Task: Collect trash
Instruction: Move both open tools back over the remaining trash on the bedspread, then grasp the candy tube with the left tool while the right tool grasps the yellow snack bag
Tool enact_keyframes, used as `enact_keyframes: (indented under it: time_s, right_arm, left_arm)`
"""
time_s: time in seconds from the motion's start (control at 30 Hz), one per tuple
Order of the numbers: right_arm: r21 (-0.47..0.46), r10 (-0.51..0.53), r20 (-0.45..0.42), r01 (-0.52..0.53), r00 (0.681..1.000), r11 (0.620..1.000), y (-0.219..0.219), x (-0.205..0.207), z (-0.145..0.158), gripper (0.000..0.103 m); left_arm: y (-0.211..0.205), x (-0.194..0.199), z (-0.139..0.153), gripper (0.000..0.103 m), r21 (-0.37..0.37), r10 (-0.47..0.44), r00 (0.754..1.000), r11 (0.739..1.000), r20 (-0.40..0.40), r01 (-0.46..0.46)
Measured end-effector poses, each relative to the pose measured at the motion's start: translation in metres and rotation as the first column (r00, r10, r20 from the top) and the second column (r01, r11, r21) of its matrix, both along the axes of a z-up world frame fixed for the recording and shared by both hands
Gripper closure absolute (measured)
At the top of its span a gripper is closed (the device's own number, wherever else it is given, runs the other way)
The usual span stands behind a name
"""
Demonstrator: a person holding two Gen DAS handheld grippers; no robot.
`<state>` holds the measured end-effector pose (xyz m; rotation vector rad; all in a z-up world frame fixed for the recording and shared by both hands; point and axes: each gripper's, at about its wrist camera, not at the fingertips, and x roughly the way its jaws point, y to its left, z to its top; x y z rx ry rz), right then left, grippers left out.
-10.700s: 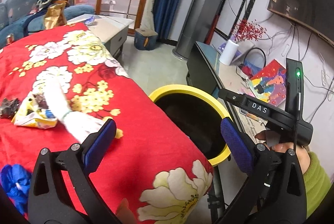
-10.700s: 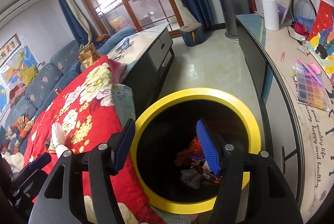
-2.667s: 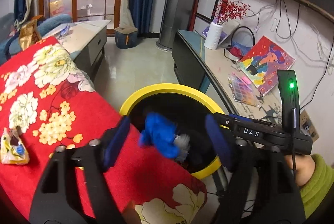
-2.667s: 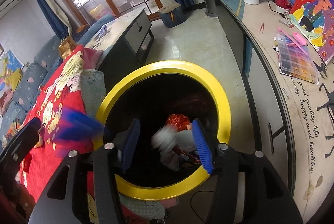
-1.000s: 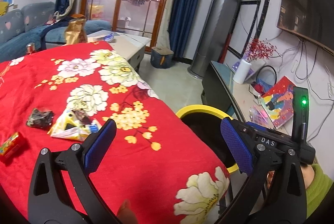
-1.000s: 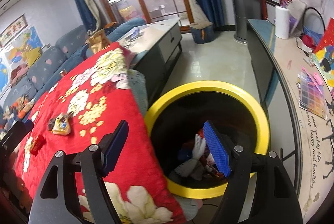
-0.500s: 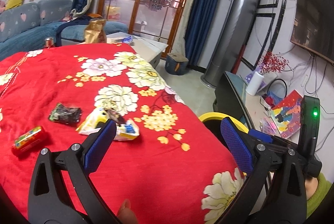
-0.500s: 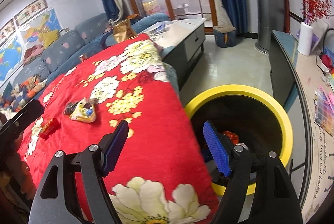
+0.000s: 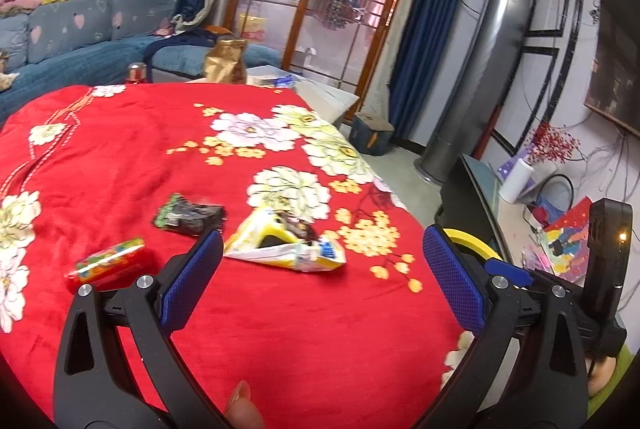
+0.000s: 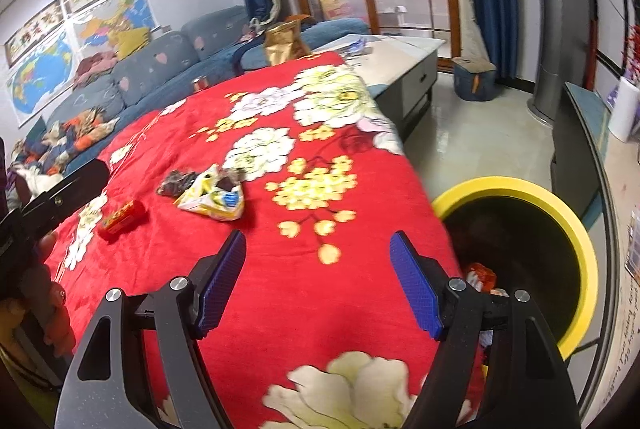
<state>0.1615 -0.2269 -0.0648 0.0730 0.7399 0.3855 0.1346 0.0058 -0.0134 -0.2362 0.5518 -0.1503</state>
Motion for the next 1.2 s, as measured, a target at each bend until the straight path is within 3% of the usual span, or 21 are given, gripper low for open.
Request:
enact_keyframes:
  time_s: [0.8,0.93,1.2]
  right_arm:
    - [-0.083,0.207,0.018,-0.205,0.978,0.975,0.099,0.018,-0.005,0.032]
    - [-0.102,0.215,-0.009,-0.214,0.977,0.971,0.108,0.027,-0.014,0.04]
    - [-0.154,0.224,-0.029,-0.226,0.974,0.962,0.116,0.044,-0.028,0.06]
  left_arm:
    - [0.078,-0.009,-0.006,0.011,-0.002,0.176,0.984,0.984,-0.016,-0.176]
    - [0.091,-0.007,-0.01,0.011,0.009,0.2,0.979,0.98,-0.028,-0.2]
    - [0.115,0.013,-0.03,0.011,0.11,0.214,0.971,0.973,-0.105,-0.203]
